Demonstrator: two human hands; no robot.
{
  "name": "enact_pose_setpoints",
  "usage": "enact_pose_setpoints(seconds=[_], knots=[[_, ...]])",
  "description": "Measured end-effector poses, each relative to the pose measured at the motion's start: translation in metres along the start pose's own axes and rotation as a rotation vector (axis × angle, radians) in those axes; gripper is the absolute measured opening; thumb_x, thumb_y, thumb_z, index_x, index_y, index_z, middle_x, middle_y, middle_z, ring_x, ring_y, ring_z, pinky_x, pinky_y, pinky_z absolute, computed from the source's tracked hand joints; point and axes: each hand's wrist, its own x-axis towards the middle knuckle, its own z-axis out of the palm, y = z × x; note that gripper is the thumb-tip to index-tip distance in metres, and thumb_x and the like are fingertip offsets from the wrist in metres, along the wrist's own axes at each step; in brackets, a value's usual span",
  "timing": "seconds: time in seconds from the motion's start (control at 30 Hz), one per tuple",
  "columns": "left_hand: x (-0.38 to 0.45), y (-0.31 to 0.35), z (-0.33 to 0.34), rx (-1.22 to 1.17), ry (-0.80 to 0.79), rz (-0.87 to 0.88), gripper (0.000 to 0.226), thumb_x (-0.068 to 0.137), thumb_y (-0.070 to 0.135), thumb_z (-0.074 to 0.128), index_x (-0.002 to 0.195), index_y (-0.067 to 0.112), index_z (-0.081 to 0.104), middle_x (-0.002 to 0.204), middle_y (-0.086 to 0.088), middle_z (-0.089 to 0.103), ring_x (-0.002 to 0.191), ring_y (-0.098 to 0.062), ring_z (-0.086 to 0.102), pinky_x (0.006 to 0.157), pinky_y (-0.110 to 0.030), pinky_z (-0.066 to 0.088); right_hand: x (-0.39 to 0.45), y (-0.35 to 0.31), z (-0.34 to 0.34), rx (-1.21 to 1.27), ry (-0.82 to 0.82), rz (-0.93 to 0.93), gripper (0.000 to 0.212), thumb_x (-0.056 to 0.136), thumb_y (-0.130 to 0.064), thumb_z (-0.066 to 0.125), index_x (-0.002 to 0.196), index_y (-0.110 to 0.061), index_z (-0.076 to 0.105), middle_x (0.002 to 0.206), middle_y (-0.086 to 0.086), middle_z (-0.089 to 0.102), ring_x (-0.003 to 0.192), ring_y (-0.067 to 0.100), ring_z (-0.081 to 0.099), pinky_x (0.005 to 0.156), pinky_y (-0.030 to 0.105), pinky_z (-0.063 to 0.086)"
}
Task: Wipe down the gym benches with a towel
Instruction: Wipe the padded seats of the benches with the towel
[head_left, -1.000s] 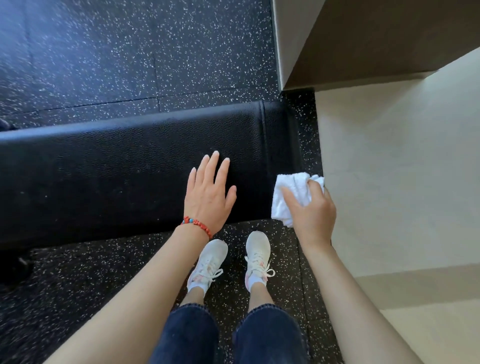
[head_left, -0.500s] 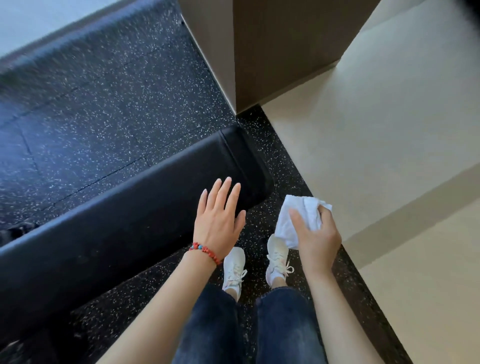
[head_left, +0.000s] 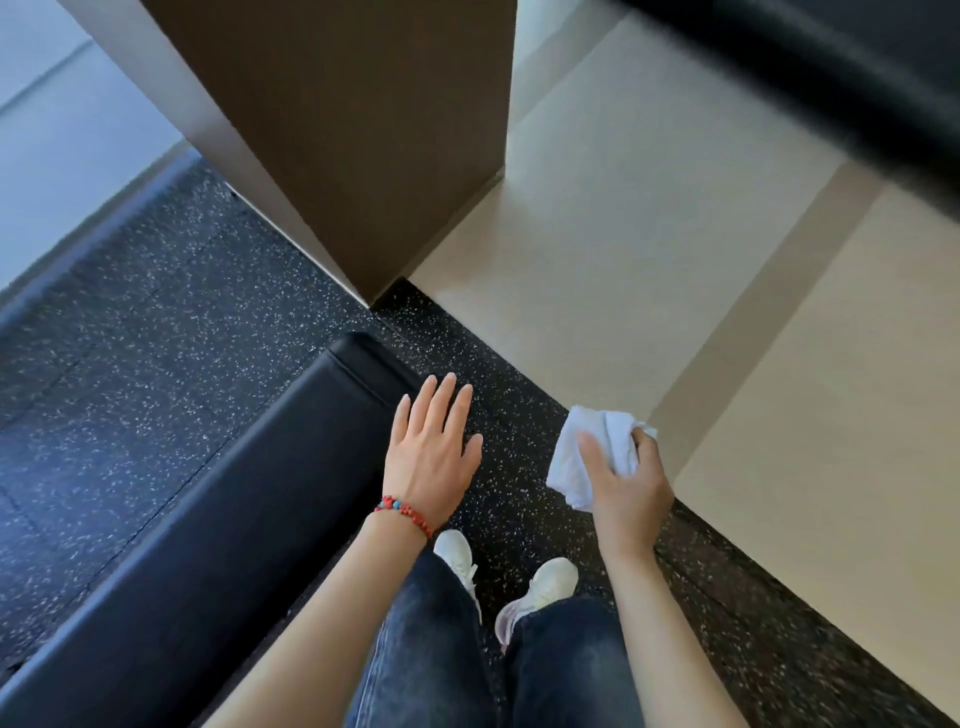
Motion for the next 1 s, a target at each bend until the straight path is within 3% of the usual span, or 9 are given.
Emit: enact_pose_setpoints(seconds=[0.2, 0.3, 0.5, 0.63, 0.77, 0.87, 1.0], knots=[[0.008, 0.089, -0.001, 0.012, -0.022, 0.117, 0.055, 0.087, 0.038, 0.035, 0.127, 0.006, 0.056, 0.132, -0.014, 0.055, 0.124, -0.033, 0.049, 0.103, -0.051, 0.03, 0.023, 0.024, -0.082, 0.027, 0.117, 0.074, 0.033, 0.077, -0.031, 0.073, 0.102, -0.012, 0.061, 0.084, -0.002, 0.06, 0.078, 0.021, 0.055, 0.07, 0.027, 0.04], [0.008, 0.138, 0.004, 0.025, -0.049, 0.213, 0.054, 0.086, 0.037, 0.036, 0.124, 0.005, 0.058, 0.127, -0.014, 0.059, 0.12, -0.033, 0.054, 0.099, -0.052, 0.038, 0.031, 0.043, -0.121, 0.056, 0.179, 0.105, 0.037, 0.077, -0.03, 0.074, 0.104, -0.009, 0.061, 0.09, 0.001, 0.063, 0.081, 0.021, 0.057, 0.073, 0.03, 0.045], [0.01, 0.229, 0.015, 0.038, -0.098, 0.421, 0.052, 0.086, 0.036, 0.037, 0.119, 0.004, 0.061, 0.118, -0.015, 0.064, 0.111, -0.033, 0.06, 0.093, -0.052, 0.045, 0.036, 0.077, -0.197, 0.071, 0.338, 0.206, 0.037, 0.076, -0.027, 0.074, 0.104, -0.005, 0.062, 0.085, -0.001, 0.059, 0.08, 0.021, 0.055, 0.071, 0.026, 0.038], [0.013, 0.278, 0.02, 0.067, -0.126, 0.603, 0.051, 0.086, 0.036, 0.036, 0.118, 0.006, 0.062, 0.118, -0.014, 0.064, 0.111, -0.033, 0.06, 0.091, -0.051, 0.046, 0.035, 0.098, -0.236, 0.098, 0.484, 0.283, 0.037, 0.076, -0.026, 0.075, 0.102, -0.003, 0.063, 0.091, 0.011, 0.065, 0.08, 0.024, 0.055, 0.073, 0.032, 0.042], [0.025, 0.327, 0.027, 0.076, -0.165, 0.795, 0.051, 0.086, 0.037, 0.036, 0.114, 0.005, 0.063, 0.117, -0.015, 0.064, 0.109, -0.034, 0.061, 0.09, -0.052, 0.046, 0.031, 0.112, -0.263, 0.137, 0.631, 0.361, 0.05, 0.071, -0.045, 0.071, 0.101, -0.006, 0.063, 0.092, 0.009, 0.066, 0.08, 0.024, 0.059, 0.073, 0.035, 0.047], [0.034, 0.361, 0.035, 0.081, -0.2, 0.934, 0.05, 0.086, 0.037, 0.036, 0.114, 0.004, 0.063, 0.117, -0.015, 0.064, 0.109, -0.035, 0.06, 0.091, -0.052, 0.046, 0.029, 0.121, -0.279, 0.146, 0.705, 0.432, 0.039, 0.075, -0.028, 0.075, 0.105, -0.006, 0.062, 0.094, 0.009, 0.066, 0.083, 0.025, 0.059, 0.074, 0.037, 0.048], [0.048, 0.409, 0.044, 0.097, -0.26, 1.128, 0.051, 0.086, 0.037, 0.036, 0.113, 0.005, 0.065, 0.116, -0.015, 0.065, 0.108, -0.033, 0.061, 0.09, -0.052, 0.047, 0.03, 0.13, -0.294, 0.179, 0.829, 0.534, 0.038, 0.076, -0.027, 0.075, 0.106, -0.008, 0.062, 0.092, 0.005, 0.065, 0.083, 0.023, 0.059, 0.071, 0.033, 0.047]])
